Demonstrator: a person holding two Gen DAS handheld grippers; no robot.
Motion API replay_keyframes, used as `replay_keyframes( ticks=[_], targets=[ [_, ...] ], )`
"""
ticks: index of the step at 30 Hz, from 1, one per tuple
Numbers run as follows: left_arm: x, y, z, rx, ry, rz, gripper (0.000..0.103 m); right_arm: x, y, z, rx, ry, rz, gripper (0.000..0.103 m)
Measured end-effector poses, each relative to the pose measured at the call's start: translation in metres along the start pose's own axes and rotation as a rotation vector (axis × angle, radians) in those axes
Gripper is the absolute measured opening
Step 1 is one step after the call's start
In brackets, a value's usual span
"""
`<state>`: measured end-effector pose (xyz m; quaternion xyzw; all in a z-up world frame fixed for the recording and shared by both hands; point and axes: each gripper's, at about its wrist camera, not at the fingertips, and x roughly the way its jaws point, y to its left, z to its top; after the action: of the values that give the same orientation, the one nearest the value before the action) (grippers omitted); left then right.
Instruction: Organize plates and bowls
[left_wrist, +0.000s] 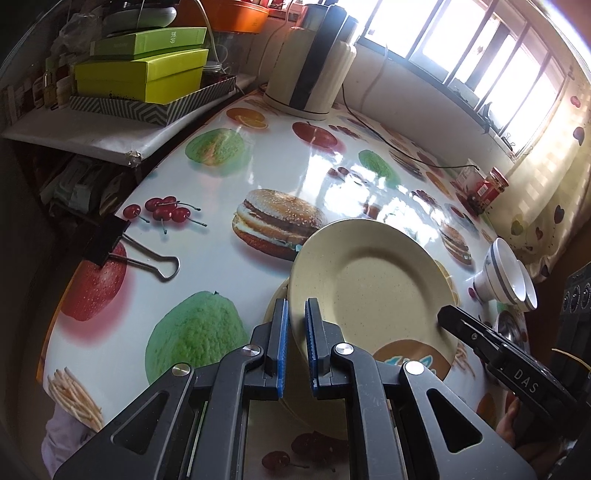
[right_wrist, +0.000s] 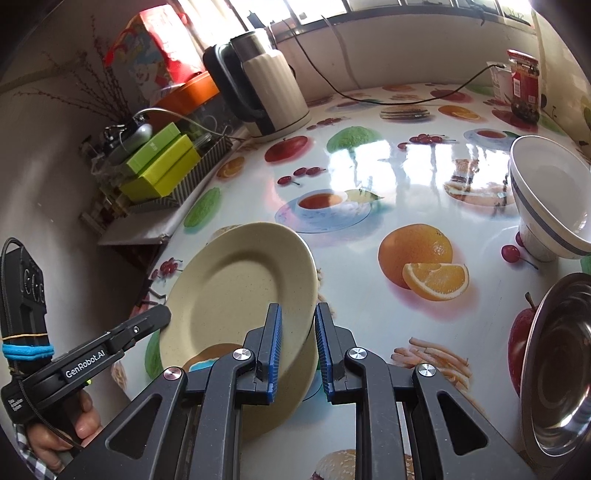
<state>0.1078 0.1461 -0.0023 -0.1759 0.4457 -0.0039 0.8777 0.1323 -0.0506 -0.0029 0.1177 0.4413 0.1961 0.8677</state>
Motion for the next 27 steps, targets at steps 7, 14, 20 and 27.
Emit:
replay_keyframes(
  ticks=[7,14,20,27],
  targets=[
    [0.0,0.005,-0.009,-0.007,0.011,0.008,0.009,0.002,0.003,-0.008,-0.006,0.012,0.003,0.018],
    [0.0,0.005,-0.015,-0.003,0.016,0.014,0.009,0.001,0.003,-0.012,-0.013,0.014,0.001,0.018],
    [0.0,0.006,-0.017,-0.006,0.018,0.018,0.009,0.002,0.004,-0.015,-0.017,0.021,0.0,0.018],
    [0.001,0.007,-0.019,-0.005,0.021,0.019,0.009,0.003,0.006,-0.019,-0.037,0.022,-0.02,0.018]
  ],
)
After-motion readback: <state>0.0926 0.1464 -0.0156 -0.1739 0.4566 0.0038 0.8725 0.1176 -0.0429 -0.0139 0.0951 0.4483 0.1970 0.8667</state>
